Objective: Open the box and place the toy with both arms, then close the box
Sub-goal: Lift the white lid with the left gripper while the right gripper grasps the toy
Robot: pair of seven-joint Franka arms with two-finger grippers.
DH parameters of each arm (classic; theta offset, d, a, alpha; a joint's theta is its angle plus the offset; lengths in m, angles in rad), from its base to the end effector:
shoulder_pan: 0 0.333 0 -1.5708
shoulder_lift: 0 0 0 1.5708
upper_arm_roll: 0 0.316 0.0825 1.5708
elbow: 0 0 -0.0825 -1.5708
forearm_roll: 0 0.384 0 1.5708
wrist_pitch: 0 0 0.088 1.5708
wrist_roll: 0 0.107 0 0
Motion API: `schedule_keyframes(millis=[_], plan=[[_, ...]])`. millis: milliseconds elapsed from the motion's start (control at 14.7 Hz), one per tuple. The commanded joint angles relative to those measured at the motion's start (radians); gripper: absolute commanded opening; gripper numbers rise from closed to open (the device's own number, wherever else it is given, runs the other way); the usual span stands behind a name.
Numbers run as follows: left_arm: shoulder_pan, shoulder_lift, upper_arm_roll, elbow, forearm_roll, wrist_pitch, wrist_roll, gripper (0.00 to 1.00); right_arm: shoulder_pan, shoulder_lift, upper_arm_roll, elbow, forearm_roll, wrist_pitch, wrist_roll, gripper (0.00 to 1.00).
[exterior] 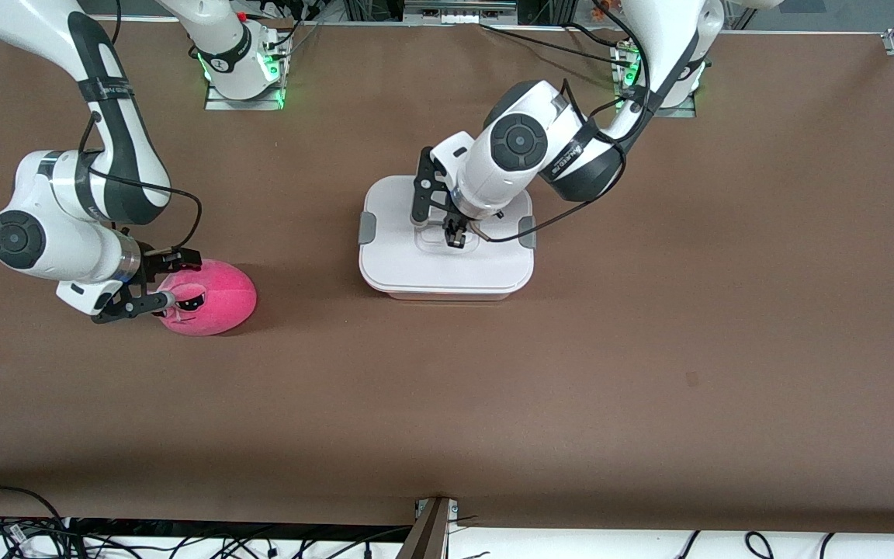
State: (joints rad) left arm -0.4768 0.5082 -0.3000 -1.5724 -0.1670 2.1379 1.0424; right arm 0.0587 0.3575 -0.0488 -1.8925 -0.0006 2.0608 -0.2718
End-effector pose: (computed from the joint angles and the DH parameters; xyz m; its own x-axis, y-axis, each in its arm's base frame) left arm 0.5113 -0.4708 0.3663 -0.1034 -0.9555 0.2761 -0.9863 0.1345 0.0961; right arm 0.6047 0.0073 0.3017 0.9425 0.2779 -0.1855 0.2765 -0.9604 -0.0335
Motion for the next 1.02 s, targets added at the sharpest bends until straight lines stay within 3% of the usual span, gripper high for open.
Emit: schedule_keyframes(millis=[0,136,205,545,750,955], plan=[[0.026,-0.06,-0.019,0.018,0.014,-0.044,0.064,0.0,-0.004,-0.018,0.003,-0.027,0.01,0.045,-0.076,0.55],[0.033,-0.103,-0.019,0.021,0.011,-0.102,0.061,0.0,-0.004,-0.012,0.003,-0.02,0.01,0.048,-0.086,0.13],[0.04,-0.132,-0.011,0.023,0.009,-0.159,0.061,0.0,-0.002,-0.012,0.003,-0.017,0.01,0.048,-0.084,0.0],[0.206,-0.163,-0.017,0.208,0.009,-0.597,0.125,0.0,0.015,-0.014,0.013,0.029,0.007,0.036,-0.13,0.0],[0.354,-0.175,-0.019,0.219,0.006,-0.729,0.258,0.0,0.015,-0.023,0.044,0.082,0.008,0.032,-0.276,0.0],[0.562,-0.191,-0.01,0.215,0.024,-0.805,0.317,0.0,0.015,-0.028,0.093,0.172,0.008,-0.084,-0.308,0.0]])
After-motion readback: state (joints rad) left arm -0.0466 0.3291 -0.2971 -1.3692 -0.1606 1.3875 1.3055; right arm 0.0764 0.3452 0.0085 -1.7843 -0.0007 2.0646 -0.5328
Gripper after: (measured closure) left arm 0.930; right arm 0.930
